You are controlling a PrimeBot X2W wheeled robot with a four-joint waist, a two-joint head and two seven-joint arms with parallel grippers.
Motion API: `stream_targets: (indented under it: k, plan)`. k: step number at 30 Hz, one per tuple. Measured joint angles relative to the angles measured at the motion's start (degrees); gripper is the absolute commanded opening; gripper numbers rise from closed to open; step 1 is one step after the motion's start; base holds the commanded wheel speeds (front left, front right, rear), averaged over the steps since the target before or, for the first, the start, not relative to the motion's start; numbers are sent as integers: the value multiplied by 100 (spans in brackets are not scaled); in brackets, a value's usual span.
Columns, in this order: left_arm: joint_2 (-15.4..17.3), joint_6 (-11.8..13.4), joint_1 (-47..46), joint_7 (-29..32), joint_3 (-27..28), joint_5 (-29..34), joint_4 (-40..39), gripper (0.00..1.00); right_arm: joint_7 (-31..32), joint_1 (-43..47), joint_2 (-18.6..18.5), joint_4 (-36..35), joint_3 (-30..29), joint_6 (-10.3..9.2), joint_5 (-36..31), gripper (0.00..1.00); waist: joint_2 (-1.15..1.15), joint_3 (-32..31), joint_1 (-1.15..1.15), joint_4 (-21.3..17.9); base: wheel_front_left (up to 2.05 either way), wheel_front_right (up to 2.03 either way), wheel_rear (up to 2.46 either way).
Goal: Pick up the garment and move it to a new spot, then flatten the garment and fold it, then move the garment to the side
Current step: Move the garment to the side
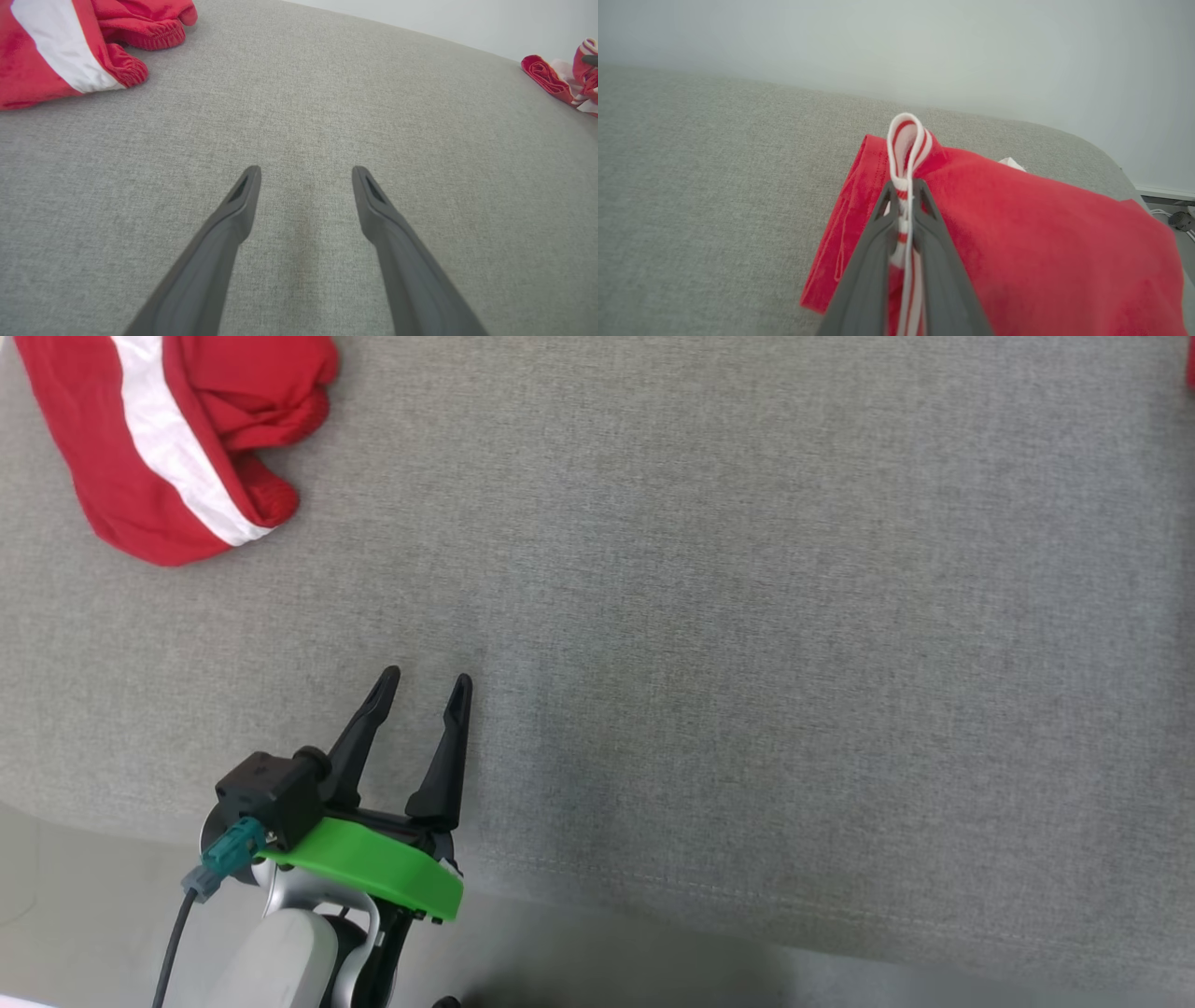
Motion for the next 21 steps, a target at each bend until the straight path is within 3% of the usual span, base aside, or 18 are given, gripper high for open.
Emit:
stream_targets:
  k: [10, 12, 13, 14, 21]
  plan:
    - [-24, -15, 9, 0, -1, 0, 20, 100, 73, -186, -27, 279, 16, -92, -65, 0, 0, 4, 0, 200, 0, 0, 0]
    - [-23, -15, 11, 0, 14, 0, 20, 100, 112, -186, 18, 347, 40, -93, -74, 45, 0, 2, 0, 212, 0, 0, 0]
    - [-23, -14, 12, 0, 19, 0, 20, 100, 121, -185, 49, 381, 41, -94, -79, 78, 0, 2, 0, 213, 0, 0, 0]
    - [-23, -14, 12, 0, 20, 0, 20, 100, 122, -185, 75, 413, 45, -94, -80, 100, 0, 4, 0, 214, 0, 0, 0]
    - [-20, 4, 13, -7, 101, 0, 29, 100, 97, -184, 148, 531, 105, -101, -96, 100, 0, -19, 0, 180, 0, 0, 0]
